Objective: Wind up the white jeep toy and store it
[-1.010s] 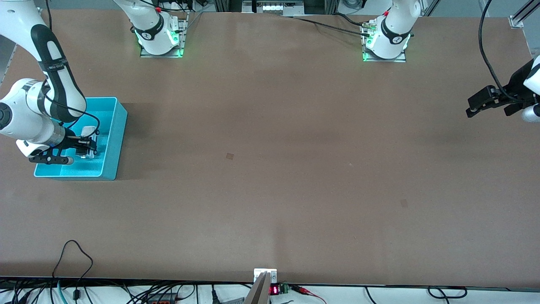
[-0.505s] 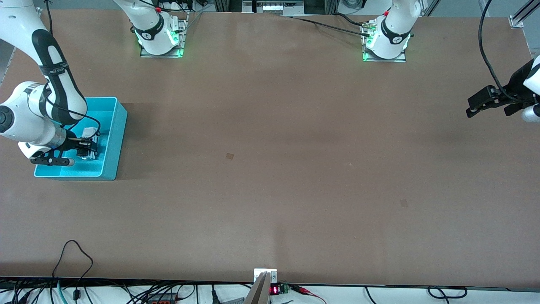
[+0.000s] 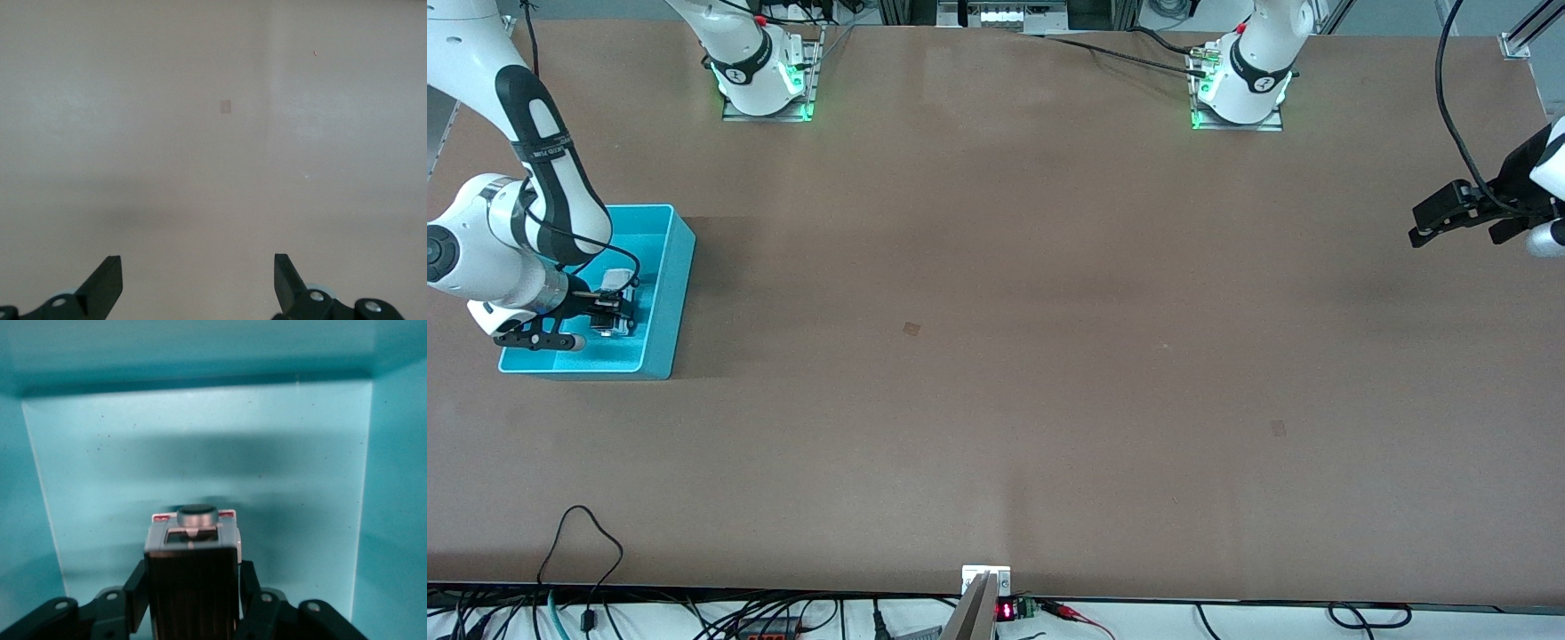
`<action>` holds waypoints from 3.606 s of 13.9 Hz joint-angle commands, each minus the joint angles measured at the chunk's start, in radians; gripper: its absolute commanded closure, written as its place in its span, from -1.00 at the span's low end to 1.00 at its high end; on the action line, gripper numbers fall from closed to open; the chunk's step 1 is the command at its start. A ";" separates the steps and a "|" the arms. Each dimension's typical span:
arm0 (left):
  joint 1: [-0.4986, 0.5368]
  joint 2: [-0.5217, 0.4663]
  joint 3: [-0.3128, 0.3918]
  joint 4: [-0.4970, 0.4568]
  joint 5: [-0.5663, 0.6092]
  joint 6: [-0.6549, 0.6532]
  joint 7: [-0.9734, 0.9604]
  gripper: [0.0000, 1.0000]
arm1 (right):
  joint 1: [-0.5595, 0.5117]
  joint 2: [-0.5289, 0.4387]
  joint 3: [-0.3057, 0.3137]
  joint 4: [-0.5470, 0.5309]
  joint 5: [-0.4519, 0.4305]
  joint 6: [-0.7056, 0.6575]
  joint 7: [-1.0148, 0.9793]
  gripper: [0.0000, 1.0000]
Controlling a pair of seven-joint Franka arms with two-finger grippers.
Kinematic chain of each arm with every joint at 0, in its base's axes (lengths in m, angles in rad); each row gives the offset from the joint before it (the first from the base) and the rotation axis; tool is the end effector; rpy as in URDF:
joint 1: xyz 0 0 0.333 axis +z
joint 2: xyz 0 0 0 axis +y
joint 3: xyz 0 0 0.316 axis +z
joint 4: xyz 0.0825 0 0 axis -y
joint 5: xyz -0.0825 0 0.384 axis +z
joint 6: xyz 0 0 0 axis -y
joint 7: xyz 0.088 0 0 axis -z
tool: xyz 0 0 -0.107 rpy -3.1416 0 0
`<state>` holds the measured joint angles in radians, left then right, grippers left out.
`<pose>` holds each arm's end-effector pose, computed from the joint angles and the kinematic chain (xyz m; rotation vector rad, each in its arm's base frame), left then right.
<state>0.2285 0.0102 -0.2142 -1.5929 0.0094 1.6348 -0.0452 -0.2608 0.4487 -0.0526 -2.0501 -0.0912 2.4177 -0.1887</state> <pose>0.5634 0.0096 0.6142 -3.1331 -0.0926 -0.0502 0.5581 -0.1811 0.2106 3.0790 -0.0764 -0.1520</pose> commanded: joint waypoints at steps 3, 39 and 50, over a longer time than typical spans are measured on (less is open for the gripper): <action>0.006 -0.015 -0.001 -0.004 -0.022 -0.006 0.031 -1.00 | -0.012 0.001 0.008 0.014 0.008 -0.003 -0.003 -1.00; -0.124 -0.039 0.092 0.010 -0.017 -0.046 0.015 -1.00 | 0.096 -0.380 0.120 0.470 0.079 -0.782 0.153 -1.00; -0.115 -0.045 0.096 0.010 -0.016 -0.055 0.015 -1.00 | 0.206 -0.372 0.059 0.462 0.079 -0.770 0.158 -1.00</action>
<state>0.1084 -0.0230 -0.1206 -1.5892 0.0089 1.5972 -0.0378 -0.0787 0.0733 0.0214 -1.6042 -0.0220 1.6617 -0.0426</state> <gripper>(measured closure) 0.000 0.000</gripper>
